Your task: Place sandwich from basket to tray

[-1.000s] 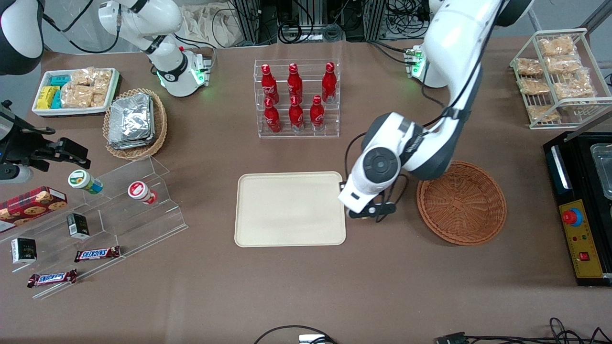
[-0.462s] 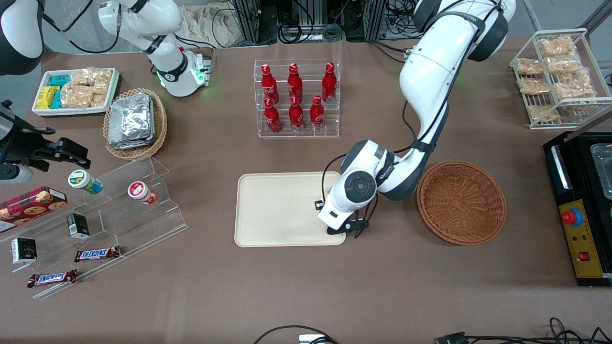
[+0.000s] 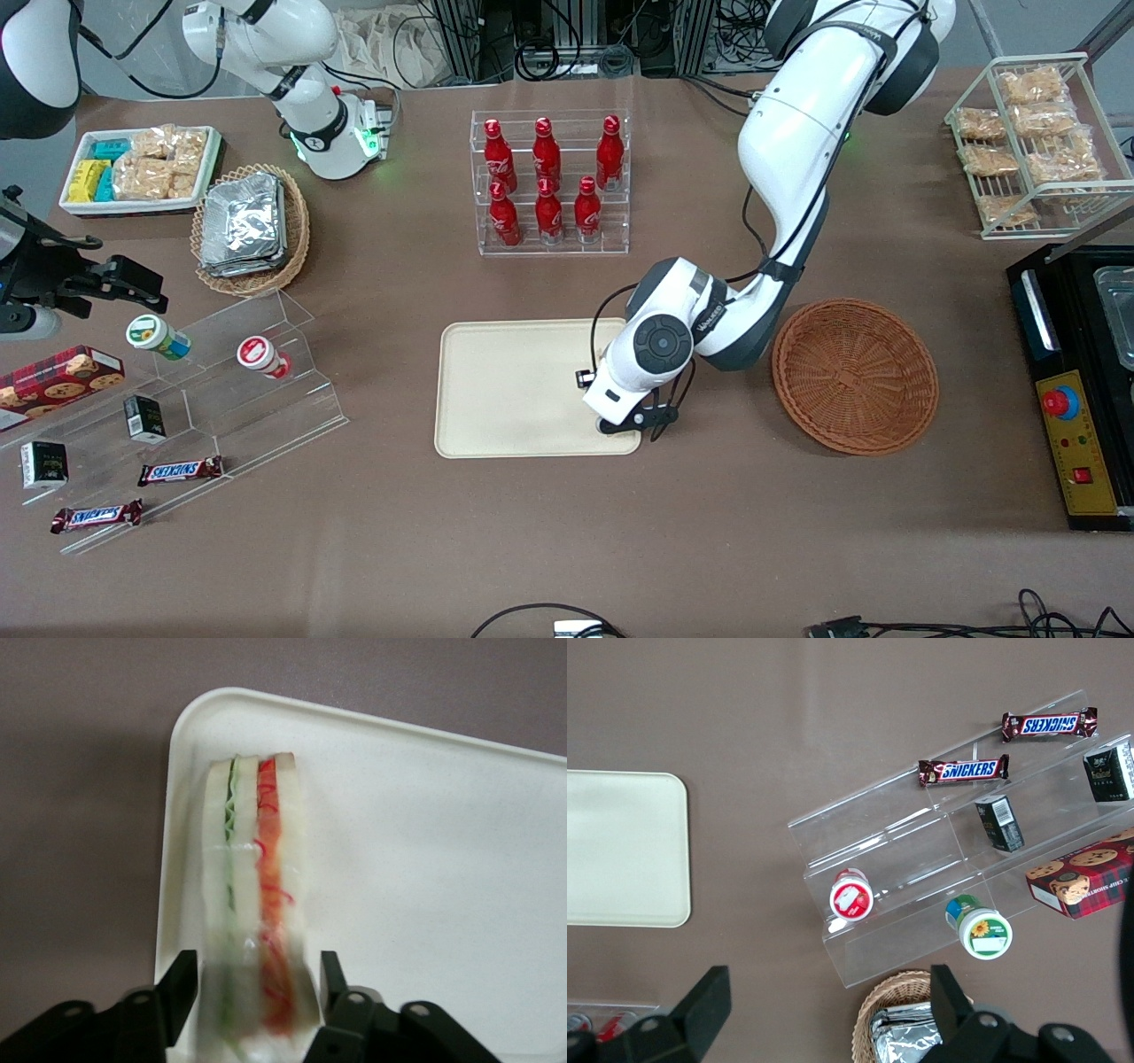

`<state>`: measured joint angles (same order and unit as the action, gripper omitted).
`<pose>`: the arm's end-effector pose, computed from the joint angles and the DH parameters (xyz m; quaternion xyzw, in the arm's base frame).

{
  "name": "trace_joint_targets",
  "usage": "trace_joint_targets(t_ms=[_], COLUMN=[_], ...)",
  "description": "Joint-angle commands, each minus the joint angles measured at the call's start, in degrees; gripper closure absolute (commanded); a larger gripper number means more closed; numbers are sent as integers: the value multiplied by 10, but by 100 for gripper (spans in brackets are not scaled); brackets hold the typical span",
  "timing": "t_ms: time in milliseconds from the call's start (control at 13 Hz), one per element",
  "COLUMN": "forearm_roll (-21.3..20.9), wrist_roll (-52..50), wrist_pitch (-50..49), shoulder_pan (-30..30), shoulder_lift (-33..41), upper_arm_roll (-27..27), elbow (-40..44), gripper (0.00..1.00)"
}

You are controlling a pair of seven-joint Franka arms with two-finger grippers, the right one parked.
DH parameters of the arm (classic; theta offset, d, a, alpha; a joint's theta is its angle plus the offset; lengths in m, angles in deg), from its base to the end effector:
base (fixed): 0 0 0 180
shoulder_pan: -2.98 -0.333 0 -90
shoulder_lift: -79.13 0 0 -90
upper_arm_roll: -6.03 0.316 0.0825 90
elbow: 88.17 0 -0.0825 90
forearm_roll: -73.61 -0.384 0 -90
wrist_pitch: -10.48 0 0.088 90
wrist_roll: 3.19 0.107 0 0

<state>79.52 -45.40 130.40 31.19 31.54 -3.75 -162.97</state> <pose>0.5994 -0.4369 0.2454 0.9901 0.0891 -0.0818 0.0715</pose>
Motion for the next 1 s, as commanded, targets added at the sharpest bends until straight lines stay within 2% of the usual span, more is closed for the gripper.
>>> trace_joint_targets(t_ms=[0,154,308,615,769,923], forearm_roll=[1,4,-1,-19,-55,-62], wrist_roll=[-1,-10,-44,-43,4,98], wrist_pitch=[-10,-18,-59,-227,-337,-414], shoulder_pan=[4,3,0,-57,-97,-148], shoulder_lift=[-2,6,48,174,245,312], upper_arm_roll=[3,4,5,36,44,46], elbow=[12,15,17,11,13,12], gripper=[0,0,0,0,0,0])
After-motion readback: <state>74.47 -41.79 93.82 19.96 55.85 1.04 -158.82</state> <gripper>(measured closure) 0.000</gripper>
